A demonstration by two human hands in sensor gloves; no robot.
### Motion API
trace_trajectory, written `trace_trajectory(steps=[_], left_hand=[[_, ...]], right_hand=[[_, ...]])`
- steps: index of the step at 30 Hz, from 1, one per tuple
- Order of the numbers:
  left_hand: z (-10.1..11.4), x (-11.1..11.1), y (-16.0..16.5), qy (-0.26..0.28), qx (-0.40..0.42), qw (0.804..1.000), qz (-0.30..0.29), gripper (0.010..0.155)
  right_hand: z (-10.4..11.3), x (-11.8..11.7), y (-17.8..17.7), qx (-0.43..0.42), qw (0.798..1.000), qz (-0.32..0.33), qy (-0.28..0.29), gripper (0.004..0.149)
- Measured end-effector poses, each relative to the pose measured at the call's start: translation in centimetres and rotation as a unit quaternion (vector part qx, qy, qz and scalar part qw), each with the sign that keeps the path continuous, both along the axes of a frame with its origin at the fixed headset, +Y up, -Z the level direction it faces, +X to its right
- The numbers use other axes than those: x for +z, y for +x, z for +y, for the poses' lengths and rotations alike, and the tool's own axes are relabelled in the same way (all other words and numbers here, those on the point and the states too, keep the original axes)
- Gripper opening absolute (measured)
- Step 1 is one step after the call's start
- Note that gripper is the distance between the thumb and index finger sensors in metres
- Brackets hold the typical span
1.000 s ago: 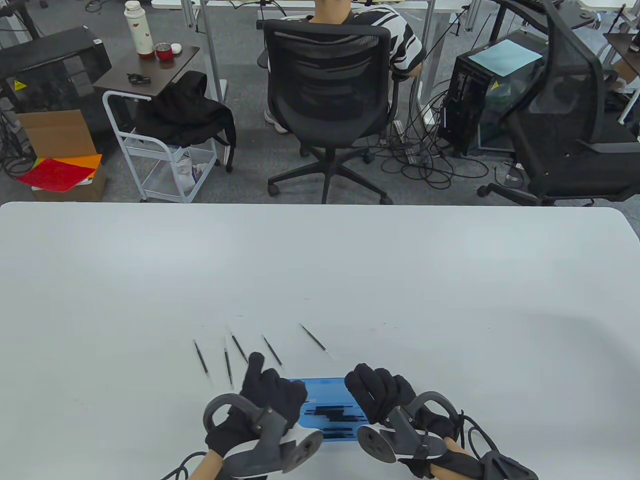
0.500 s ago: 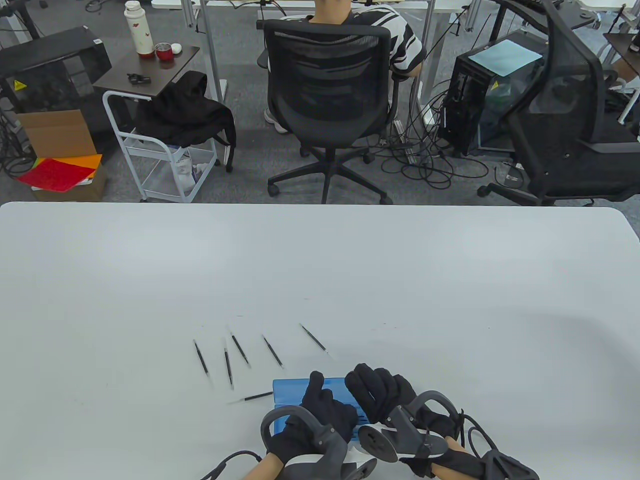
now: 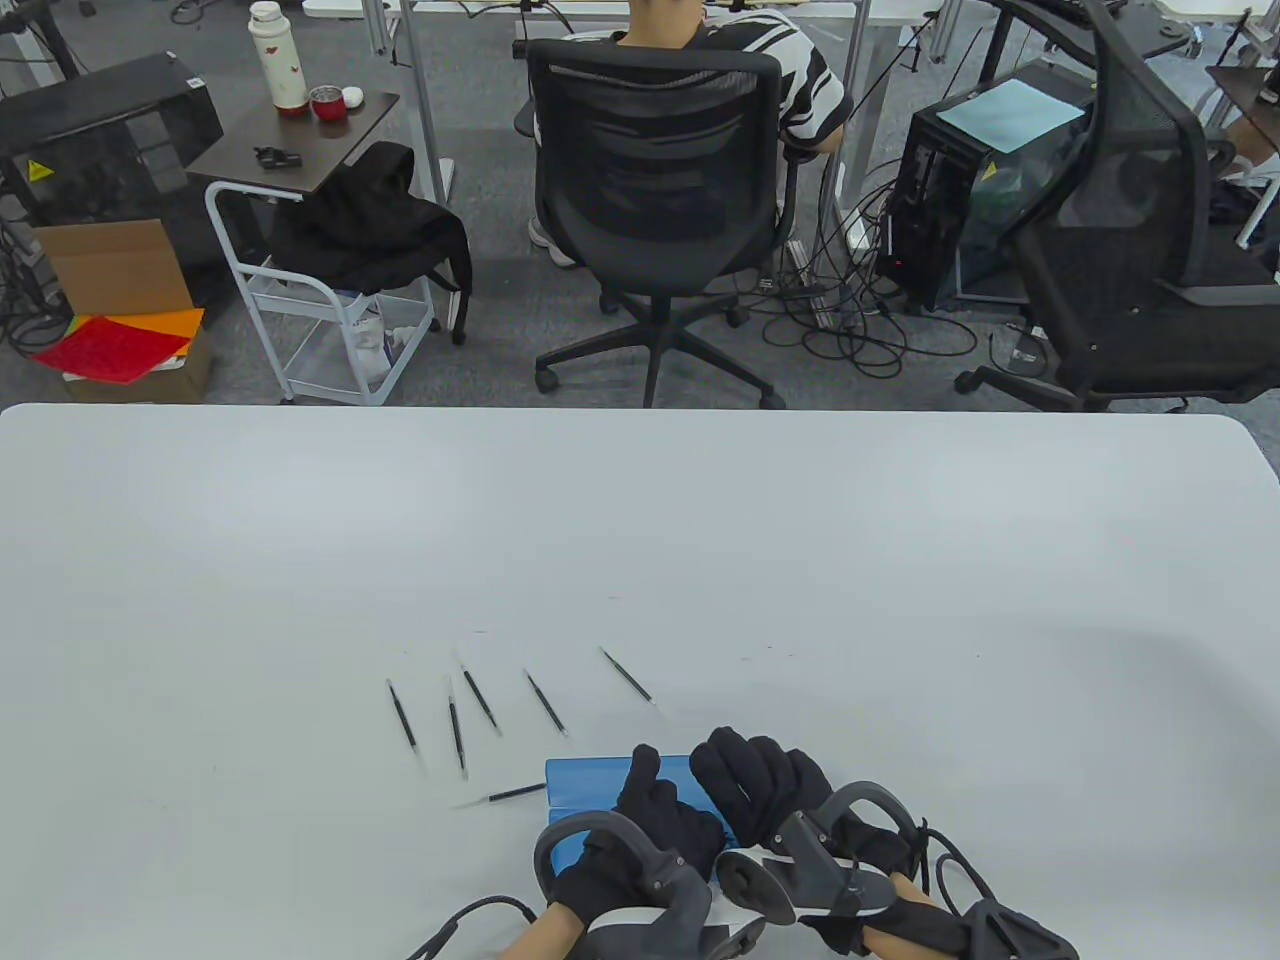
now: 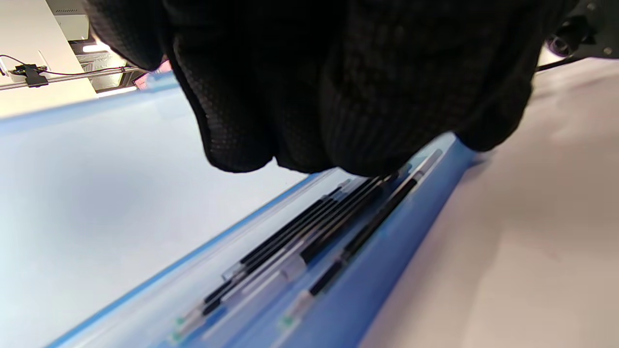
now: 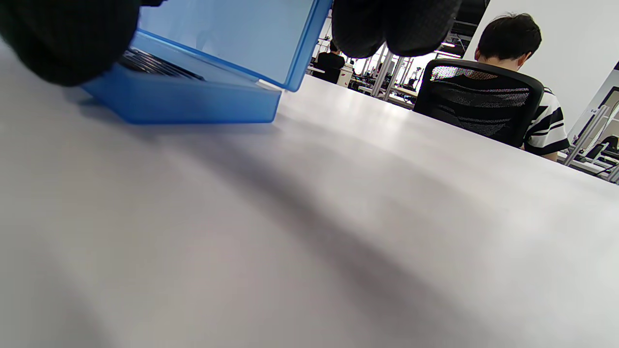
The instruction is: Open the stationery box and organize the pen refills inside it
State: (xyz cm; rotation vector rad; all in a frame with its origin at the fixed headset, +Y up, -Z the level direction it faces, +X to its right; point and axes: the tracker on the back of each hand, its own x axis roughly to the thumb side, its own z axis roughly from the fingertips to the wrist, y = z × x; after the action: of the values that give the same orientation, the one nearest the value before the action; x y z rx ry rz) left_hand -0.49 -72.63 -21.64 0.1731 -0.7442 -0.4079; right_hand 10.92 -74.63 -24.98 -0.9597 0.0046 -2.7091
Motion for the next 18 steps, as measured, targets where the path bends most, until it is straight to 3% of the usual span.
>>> trace_trajectory(steps=[6, 12, 18], left_hand=[[3.3, 0.8, -2.2, 0.009, 0.045, 0.999, 0.012, 0.055], [7.3, 0.3, -7.0, 0.063, 0.101, 0.988, 0.101, 0.052], [7.6, -2.1, -11.6, 0.047, 0.113, 0.973, 0.197, 0.052]], right_hand=[[0.0, 0.0, 0.0, 0.000, 1.000, 0.000, 0.000, 0.119], [0.0, 0.0, 0.0, 0.000, 1.000, 0.000, -0.001, 0.120], [0.0, 0.0, 0.0, 0.000, 1.000, 0.000, -0.001, 0.119]])
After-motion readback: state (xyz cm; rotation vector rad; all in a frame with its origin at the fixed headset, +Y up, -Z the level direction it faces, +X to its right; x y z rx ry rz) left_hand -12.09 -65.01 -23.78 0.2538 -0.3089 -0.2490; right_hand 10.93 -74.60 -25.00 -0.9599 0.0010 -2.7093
